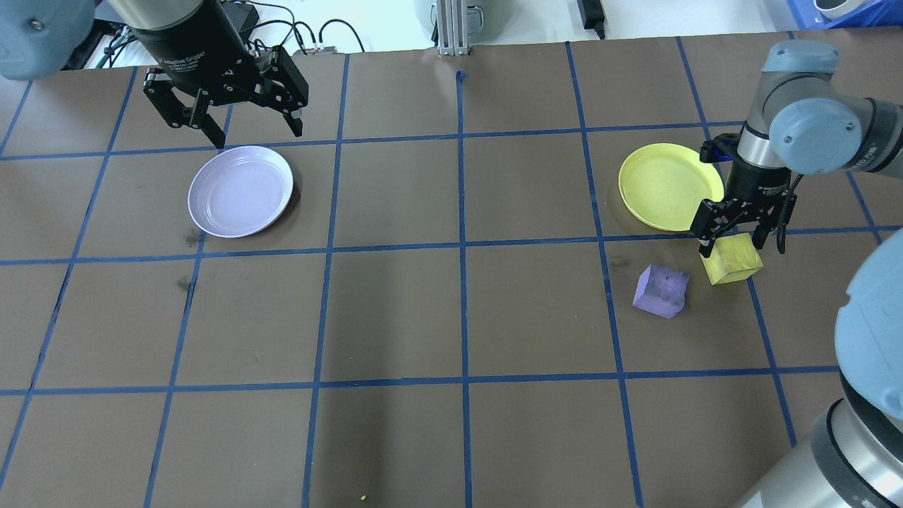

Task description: Sort blocks by color into plates

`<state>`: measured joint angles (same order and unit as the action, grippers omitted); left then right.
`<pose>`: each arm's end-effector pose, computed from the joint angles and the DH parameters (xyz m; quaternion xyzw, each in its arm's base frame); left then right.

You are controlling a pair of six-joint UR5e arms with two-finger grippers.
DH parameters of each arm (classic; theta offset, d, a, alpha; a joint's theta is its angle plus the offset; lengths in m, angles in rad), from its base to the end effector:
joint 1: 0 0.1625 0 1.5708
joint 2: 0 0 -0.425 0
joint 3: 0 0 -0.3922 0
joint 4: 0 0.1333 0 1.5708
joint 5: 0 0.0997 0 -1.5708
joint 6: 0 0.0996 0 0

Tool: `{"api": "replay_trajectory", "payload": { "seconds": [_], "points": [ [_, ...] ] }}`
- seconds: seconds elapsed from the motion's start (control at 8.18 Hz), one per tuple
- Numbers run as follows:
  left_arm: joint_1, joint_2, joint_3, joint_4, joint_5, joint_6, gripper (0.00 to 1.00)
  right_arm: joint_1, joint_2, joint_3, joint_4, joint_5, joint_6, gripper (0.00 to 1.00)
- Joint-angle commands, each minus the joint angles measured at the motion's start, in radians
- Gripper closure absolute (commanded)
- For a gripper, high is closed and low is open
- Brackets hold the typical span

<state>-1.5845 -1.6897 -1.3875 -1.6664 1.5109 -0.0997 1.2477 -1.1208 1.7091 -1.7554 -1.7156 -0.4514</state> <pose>-0.1466 -0.5364 0.5073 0.0434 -0.9985 -0.0173 0.0290 -0.0663 -0.5727 0.1977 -0.0771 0.9742 0.2119 0.0099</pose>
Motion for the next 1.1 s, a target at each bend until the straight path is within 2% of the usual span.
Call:
{"api": "replay_trajectory", "payload": {
  "seconds": [0.0,0.24,0.37,0.49,0.61,0.86,0.98],
  "points": [
    [0.001,0.002,-0.004,0.001,0.000,0.000,0.00,0.001,0.009,0.003,-0.001,-0.001,-0.001,0.00],
    [0.001,-0.001,-0.004,0.001,0.000,0.000,0.00,-0.005,0.009,0.003,-0.003,-0.002,-0.001,0.00],
    [0.001,0.007,-0.005,0.001,0.000,0.000,0.00,-0.005,0.009,0.003,-0.013,-0.004,-0.001,0.27],
    [0.004,0.007,-0.005,0.001,-0.001,0.002,0.00,-0.005,0.010,0.007,-0.006,-0.001,0.002,0.64],
    [0.004,0.005,-0.007,0.001,0.000,0.002,0.00,-0.007,0.009,0.012,-0.006,0.001,0.005,0.97],
    [0.004,0.005,-0.007,0.001,0.000,0.002,0.00,-0.007,-0.016,-0.006,-0.009,0.004,0.007,1.00],
    [0.004,0.007,-0.004,0.001,0.000,0.000,0.00,-0.007,-0.055,-0.006,-0.009,0.037,0.014,1.00]
  ]
}}
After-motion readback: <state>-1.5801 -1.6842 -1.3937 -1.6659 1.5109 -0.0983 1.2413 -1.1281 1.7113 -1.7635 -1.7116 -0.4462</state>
